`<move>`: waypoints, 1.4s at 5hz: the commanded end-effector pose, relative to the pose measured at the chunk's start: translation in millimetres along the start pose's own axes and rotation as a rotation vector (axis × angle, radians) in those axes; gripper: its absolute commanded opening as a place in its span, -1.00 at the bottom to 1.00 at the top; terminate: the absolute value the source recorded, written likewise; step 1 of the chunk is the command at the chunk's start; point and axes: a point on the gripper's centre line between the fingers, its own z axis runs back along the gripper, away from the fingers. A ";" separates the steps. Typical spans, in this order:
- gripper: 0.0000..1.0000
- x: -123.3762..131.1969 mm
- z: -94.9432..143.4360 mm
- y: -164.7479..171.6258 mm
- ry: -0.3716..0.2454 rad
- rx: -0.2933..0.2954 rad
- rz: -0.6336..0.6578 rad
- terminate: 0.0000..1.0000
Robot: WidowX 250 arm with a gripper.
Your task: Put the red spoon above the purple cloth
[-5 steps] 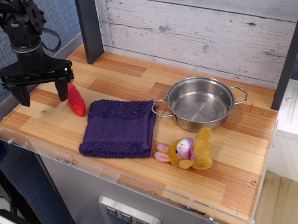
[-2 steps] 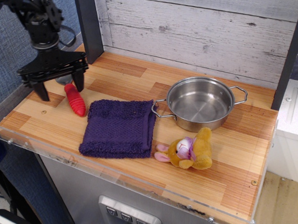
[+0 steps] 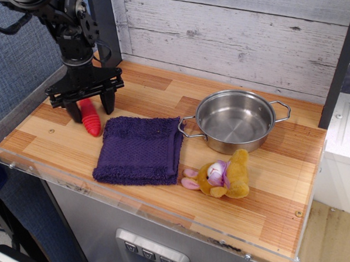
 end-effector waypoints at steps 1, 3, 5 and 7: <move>-1.00 -2.2 17.2 3.1 -0.036 0.051 -0.052 -1.00; -1.00 -4.0 47.2 11.3 -0.076 0.062 -0.058 -1.00; -1.00 -6.8 87.5 -1.4 -0.146 0.005 -0.089 -1.00; -1.00 -12.2 95.3 -53.8 -0.169 -0.053 -0.211 -1.00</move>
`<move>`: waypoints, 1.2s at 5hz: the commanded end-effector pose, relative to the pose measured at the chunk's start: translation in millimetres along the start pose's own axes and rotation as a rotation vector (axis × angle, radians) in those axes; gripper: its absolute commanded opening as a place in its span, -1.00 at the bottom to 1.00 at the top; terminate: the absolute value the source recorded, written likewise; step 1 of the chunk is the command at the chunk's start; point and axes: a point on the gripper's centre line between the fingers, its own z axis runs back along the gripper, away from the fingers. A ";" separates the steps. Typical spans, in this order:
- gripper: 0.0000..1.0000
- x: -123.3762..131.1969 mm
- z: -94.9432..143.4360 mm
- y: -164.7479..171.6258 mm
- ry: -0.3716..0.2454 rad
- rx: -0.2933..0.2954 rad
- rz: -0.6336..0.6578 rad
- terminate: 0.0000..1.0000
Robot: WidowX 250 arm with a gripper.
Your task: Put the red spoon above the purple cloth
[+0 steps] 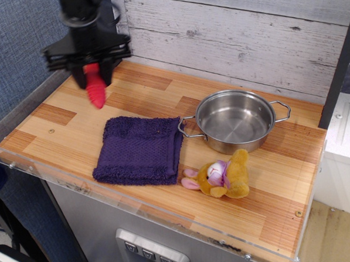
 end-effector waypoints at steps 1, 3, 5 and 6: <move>-1.00 8.4 16.7 -54.3 -0.071 -0.069 -0.092 -1.00; -1.00 1.4 6.0 -83.6 -0.060 -0.088 -0.127 -1.00; -1.00 -18.5 -12.6 -90.0 -0.026 -0.078 -0.173 -1.00; -1.00 -25.2 -20.3 -92.8 -0.011 -0.074 -0.177 -1.00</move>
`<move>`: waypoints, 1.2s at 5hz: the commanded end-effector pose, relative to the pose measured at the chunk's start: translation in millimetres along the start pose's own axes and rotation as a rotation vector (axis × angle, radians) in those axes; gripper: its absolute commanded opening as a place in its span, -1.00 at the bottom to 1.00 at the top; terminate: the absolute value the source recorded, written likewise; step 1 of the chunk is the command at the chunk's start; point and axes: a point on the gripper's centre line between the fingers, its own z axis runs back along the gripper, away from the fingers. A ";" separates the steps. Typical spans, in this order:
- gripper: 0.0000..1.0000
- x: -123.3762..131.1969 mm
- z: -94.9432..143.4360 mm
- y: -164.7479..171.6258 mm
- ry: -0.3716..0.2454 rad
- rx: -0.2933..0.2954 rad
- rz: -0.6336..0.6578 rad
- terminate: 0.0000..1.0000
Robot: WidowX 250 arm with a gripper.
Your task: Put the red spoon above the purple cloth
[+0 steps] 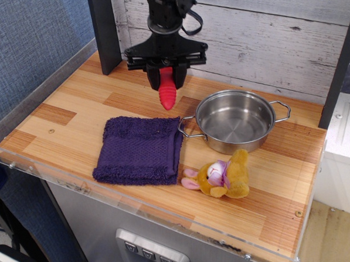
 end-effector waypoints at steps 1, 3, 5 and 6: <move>-1.00 -14.2 -1.9 -10.8 -0.008 -0.017 -0.015 -1.00; -1.00 -17.5 -20.6 -12.5 0.028 -0.020 -0.008 -1.00; 1.00 -19.9 -16.8 -12.7 0.083 0.032 0.039 -1.00; 1.00 -18.7 -12.1 -10.9 0.091 0.031 0.061 -1.00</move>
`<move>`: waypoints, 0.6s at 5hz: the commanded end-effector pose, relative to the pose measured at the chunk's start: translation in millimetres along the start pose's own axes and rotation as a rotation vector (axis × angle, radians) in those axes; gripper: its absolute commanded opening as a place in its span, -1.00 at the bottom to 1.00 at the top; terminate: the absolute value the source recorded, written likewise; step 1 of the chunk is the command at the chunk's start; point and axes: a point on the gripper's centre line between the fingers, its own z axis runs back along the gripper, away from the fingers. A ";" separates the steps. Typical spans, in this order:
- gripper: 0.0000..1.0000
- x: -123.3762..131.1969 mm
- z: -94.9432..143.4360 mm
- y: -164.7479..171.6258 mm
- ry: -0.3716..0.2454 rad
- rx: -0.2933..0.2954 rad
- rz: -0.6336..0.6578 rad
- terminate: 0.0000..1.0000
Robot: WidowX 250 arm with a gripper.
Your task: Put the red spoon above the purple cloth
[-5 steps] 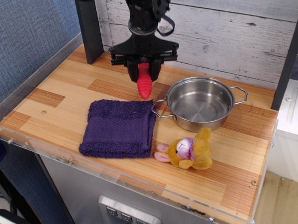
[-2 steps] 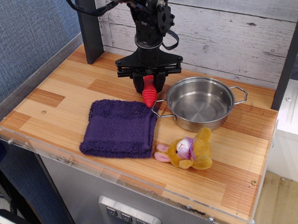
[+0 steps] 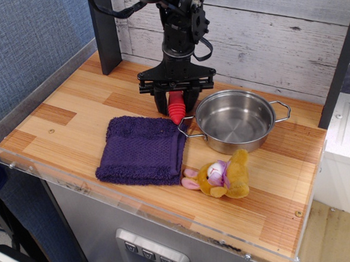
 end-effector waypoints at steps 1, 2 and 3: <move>1.00 -1.2 26.5 3.3 -0.048 -0.014 0.004 -1.00; 1.00 2.4 37.2 3.2 -0.073 -0.024 0.000 -1.00; 1.00 6.1 58.0 4.1 -0.109 -0.028 -0.004 -1.00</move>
